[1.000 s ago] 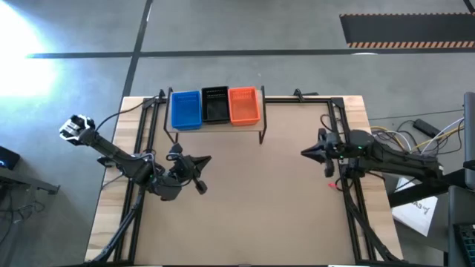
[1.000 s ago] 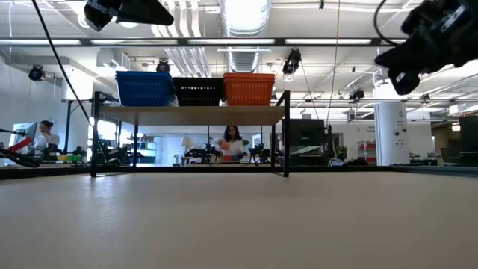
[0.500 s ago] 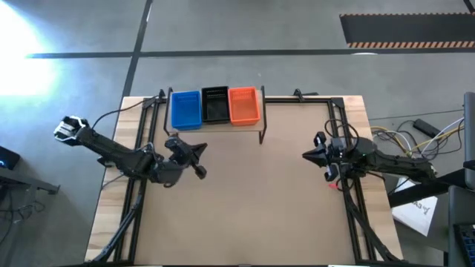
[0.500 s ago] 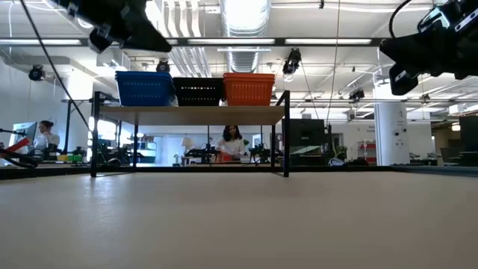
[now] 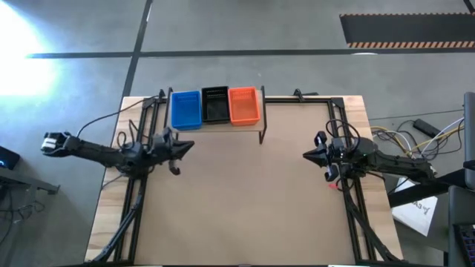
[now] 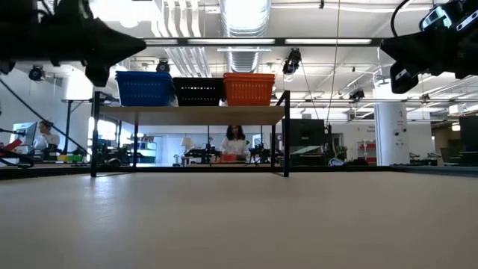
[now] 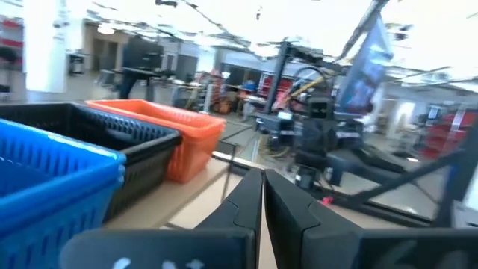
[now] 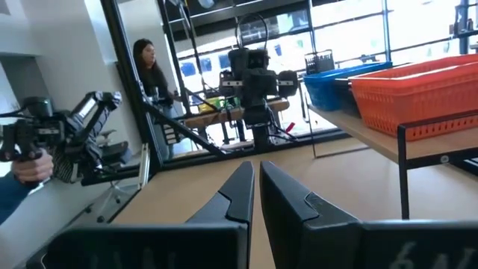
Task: Stack baskets on shelf by color
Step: Return to Home Position
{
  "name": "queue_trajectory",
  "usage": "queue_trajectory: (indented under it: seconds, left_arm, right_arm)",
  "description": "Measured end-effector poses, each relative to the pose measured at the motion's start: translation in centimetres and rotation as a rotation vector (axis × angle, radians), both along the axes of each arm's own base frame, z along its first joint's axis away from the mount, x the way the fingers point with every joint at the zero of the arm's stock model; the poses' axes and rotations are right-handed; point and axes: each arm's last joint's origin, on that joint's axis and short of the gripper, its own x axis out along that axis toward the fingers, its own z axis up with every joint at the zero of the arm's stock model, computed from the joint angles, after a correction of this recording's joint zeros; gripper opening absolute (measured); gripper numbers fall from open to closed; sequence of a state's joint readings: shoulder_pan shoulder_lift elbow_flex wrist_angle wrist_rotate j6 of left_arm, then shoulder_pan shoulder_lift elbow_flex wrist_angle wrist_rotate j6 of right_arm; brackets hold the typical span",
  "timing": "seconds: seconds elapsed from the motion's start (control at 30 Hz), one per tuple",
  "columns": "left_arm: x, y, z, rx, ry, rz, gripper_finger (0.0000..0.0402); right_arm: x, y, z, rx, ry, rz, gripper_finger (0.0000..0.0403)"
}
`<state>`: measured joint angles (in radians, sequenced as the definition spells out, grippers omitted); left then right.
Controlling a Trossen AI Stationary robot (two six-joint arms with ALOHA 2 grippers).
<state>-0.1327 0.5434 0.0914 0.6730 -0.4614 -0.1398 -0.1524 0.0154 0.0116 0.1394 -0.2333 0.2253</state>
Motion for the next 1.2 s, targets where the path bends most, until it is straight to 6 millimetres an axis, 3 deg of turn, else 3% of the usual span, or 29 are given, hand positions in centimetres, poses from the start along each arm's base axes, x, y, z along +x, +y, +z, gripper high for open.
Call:
queue_trajectory:
  seconds: [0.13,0.67,0.87,1.2]
  left_arm:
    - [-1.1,0.2,-1.6,0.019,-0.016,-0.043,0.0]
    - [-3.7,0.2,-3.0,0.164,0.116,-0.131,0.0]
    - [-3.3,0.3,-4.0,0.216,0.247,-0.127,0.0]
    - [-3.1,0.3,-4.3,0.19,0.274,-0.135,0.0]
  right_arm:
    - [0.0,0.0,0.0,0.001,0.003,0.0,0.0018]
    - [0.1,-0.1,-1.0,-0.077,0.092,-0.042,0.0018]
    - [0.1,-0.1,-1.0,-0.184,0.081,-0.04,0.0018]
    - [0.2,-0.1,-1.0,-0.19,0.092,-0.043,0.0018]
